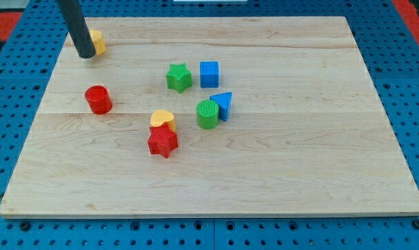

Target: Move red circle below yellow hexagon

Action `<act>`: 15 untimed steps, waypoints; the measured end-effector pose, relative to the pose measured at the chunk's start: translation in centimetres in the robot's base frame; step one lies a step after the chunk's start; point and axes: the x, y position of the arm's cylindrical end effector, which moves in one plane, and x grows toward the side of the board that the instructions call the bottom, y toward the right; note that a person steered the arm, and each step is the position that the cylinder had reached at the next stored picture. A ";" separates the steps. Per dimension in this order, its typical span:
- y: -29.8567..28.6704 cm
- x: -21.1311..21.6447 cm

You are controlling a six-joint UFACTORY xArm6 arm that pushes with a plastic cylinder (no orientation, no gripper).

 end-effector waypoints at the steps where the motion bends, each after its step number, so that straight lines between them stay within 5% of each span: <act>1: 1.3 0.8; 2: 7.0 1.7; 5: 9.1 20.5; 9: 2.4 10.5; 11: 0.5 11.9; 15: -1.2 5.1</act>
